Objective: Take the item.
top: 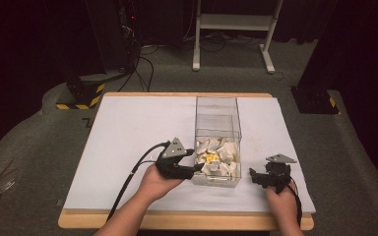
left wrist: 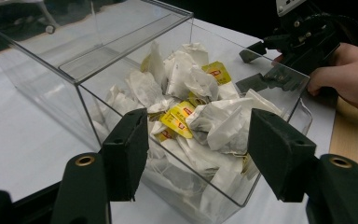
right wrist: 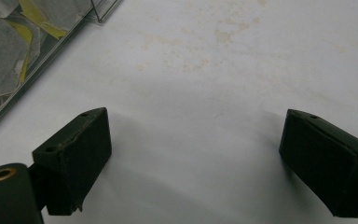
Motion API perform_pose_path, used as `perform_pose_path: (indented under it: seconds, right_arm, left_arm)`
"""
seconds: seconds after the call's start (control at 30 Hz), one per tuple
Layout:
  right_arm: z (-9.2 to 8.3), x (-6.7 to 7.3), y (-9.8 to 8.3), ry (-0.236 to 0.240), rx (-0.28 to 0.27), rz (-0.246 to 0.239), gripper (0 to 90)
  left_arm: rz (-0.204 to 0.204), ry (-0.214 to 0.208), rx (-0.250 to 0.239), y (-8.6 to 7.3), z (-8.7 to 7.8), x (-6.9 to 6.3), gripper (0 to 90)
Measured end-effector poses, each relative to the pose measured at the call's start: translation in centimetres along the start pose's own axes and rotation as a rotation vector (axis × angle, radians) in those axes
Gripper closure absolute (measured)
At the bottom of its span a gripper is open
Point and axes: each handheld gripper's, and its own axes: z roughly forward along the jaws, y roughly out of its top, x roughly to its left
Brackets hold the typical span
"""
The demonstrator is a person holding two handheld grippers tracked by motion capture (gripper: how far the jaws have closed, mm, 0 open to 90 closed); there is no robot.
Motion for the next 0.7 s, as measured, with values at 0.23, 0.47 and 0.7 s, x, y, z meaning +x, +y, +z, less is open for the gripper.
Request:
perform_pose_path:
  seconds: [0.23,0.47,0.7]
  right_arm:
    - [0.0,0.0,0.0,0.000,0.000,0.000,8.9]
    - [0.0,0.0,0.0,0.000,-0.001,0.000,8.9]
    - [0.0,0.0,0.0,0.000,-0.001,-0.002,8.9]
  left_arm:
    - [0.005,-0.022,0.012,0.0,1.2,-0.2,43.2]
    - [-0.002,-0.060,0.045,0.3,2.4,-0.1,49.1]
    - [0.022,-0.076,0.086,0.6,3.4,-0.1,53.6]
